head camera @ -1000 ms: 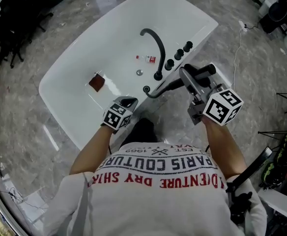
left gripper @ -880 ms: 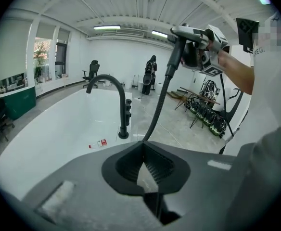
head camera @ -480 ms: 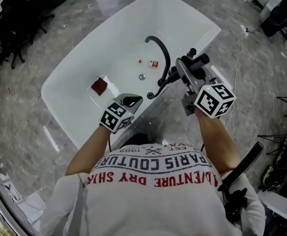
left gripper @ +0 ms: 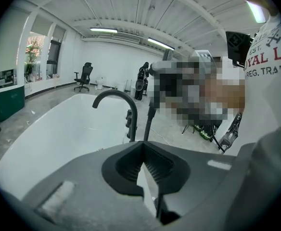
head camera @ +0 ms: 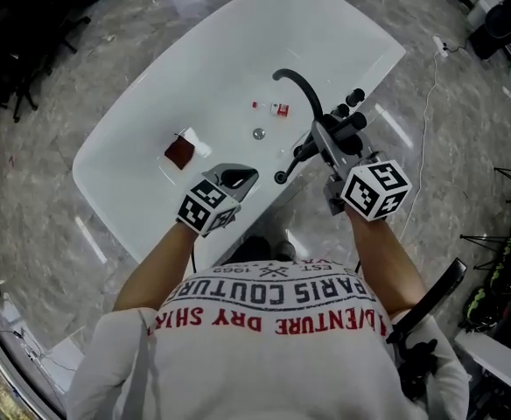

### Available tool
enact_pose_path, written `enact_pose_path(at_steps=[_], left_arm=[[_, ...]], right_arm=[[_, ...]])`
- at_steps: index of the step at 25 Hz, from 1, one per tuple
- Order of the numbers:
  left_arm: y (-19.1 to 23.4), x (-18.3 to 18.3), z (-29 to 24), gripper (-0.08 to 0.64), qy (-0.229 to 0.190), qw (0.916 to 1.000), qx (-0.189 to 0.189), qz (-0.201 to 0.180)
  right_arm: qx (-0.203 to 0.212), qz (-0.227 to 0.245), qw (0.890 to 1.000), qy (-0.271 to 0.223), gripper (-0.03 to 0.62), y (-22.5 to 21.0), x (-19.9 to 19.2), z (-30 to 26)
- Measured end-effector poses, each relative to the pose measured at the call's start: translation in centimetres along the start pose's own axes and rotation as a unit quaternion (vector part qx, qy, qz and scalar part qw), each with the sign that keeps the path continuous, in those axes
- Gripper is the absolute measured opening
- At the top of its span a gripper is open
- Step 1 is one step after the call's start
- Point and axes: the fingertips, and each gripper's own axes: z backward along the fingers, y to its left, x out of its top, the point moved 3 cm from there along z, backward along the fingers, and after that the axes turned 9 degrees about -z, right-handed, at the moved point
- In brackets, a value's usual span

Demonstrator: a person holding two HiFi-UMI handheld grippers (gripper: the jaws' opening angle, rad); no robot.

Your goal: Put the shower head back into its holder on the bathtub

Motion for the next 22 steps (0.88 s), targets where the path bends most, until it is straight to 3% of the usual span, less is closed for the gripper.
enact_pose_path(at_steps=[12,22], left_arm=[[1.3,-3.3,0.4,0.005,0.008,0.9992,-0.024,0.03],[2.5,-6.6,0.7,0.005,0.022,0.9982,-0.026,0.048]], right_arm=[[-0.061,-0.023,0.994,0.088,0.109,-3.3,-10.8,-2.4],[-0.097,-0.001,0.982,0.162,0.11,-5.7,-18.7,-4.2]])
